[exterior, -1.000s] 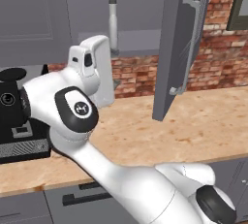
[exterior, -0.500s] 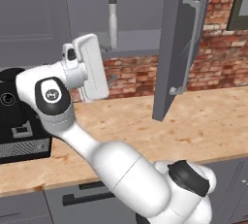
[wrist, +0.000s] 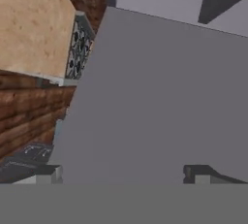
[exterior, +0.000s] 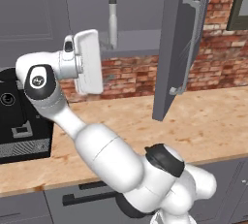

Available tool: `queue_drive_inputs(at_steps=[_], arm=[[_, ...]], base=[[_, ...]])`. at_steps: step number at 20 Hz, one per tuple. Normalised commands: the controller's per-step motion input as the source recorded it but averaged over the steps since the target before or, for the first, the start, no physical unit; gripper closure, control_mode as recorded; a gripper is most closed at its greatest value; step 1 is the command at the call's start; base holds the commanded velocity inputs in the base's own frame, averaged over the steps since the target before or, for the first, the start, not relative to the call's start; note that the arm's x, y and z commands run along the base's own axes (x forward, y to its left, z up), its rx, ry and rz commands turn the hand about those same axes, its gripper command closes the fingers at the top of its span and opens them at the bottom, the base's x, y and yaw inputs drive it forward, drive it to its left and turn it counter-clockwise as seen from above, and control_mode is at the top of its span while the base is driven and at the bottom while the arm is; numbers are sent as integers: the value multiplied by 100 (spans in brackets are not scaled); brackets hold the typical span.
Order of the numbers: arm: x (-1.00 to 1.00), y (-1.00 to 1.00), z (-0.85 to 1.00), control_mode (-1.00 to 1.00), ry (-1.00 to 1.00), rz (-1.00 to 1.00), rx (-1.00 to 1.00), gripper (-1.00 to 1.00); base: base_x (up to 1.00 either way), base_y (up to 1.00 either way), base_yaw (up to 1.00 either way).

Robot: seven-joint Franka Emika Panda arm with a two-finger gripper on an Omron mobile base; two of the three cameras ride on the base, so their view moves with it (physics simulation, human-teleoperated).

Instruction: Open the cabinet. Pick the spray and place it next to the sink. Then close the cabinet.

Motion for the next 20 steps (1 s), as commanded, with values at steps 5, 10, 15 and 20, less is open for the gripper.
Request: queue_drive_inputs(at_steps=[5,10,15,20], arm=[[-72,-97,0,-100,-7,-2,0,-100],[-84,-89,0,-100,-3,0,0,-100],[-83,-63,-3,-100,-1,6,0,-100],[-54,-52,0,-100,0,21,0,-100]], base=[[0,0,0],[0,0,0],[0,0,0],[0,0,0]])
